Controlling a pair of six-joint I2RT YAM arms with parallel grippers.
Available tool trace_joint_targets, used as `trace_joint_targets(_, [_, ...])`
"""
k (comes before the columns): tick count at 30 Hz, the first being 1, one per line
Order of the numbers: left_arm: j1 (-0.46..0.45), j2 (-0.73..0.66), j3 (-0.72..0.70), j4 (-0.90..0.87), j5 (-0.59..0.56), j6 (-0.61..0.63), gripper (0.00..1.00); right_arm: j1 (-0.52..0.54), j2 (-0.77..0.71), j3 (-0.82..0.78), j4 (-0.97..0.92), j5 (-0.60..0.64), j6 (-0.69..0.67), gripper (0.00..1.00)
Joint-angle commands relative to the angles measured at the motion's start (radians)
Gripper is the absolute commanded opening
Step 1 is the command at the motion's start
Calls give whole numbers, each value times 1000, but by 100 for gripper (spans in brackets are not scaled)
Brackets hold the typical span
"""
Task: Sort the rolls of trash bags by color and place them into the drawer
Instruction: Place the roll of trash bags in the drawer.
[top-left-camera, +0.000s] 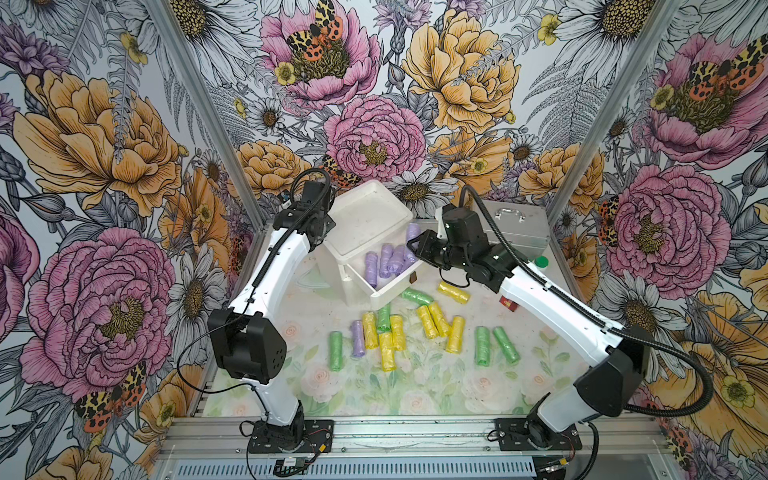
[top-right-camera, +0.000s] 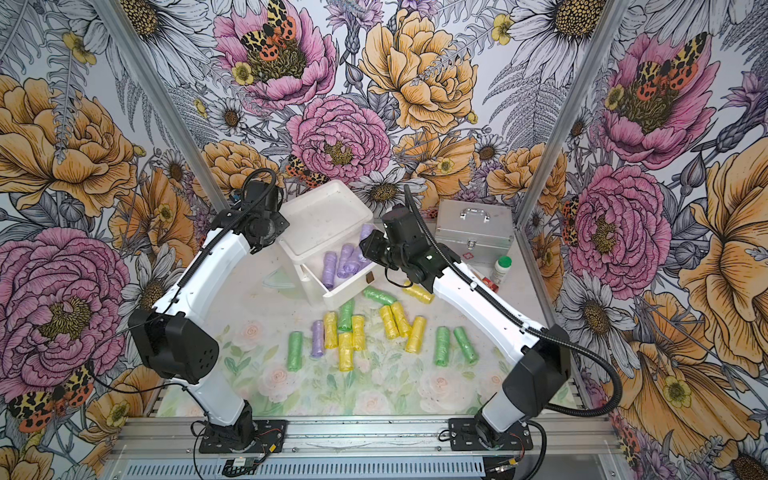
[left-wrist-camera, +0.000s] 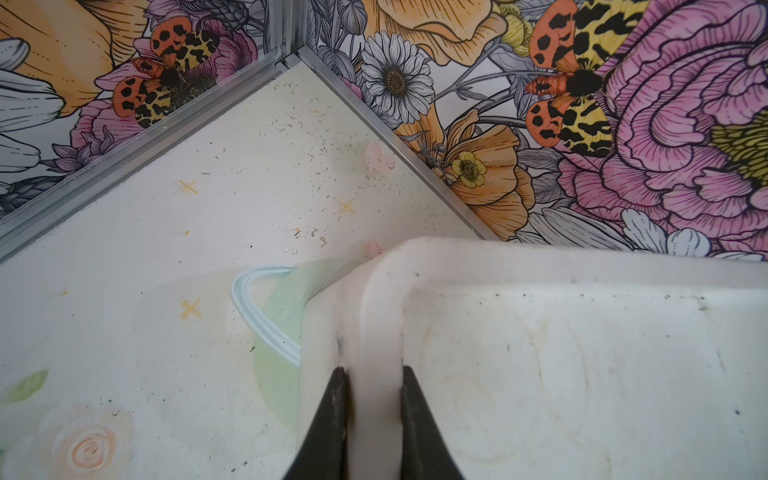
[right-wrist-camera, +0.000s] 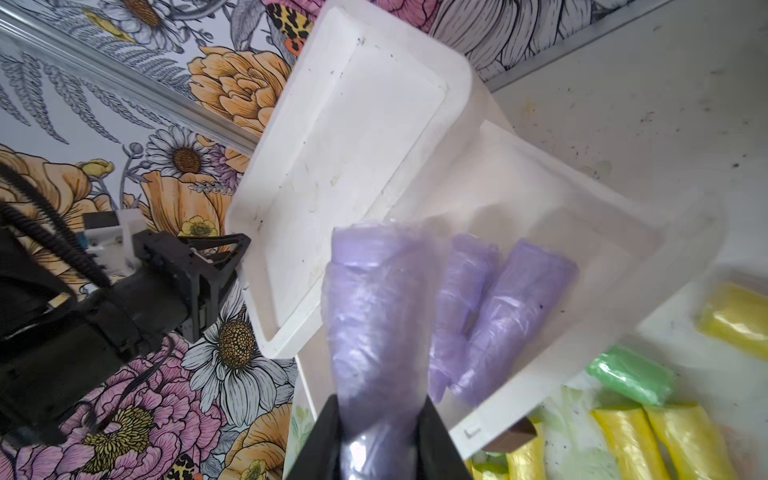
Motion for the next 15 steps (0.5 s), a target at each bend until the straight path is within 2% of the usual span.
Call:
trace_joint_targets(1, [-7,-16,-39,-104,134,-67,0,-3,55,73,-5,-32,52,29])
trace_joint_targets(8, [-4,-13,-36,-104,137,-64,0,-3,145,106,-4,-66,88,33])
trace_joint_targets(13, [-2,-6,-28,-104,138,-64,0,-2,152,110,-5,-74,86,53])
trace_joint_targets(15, [-2,-3,-25,-103,138,-64,0,-3,142,114,-5,-68,73,57])
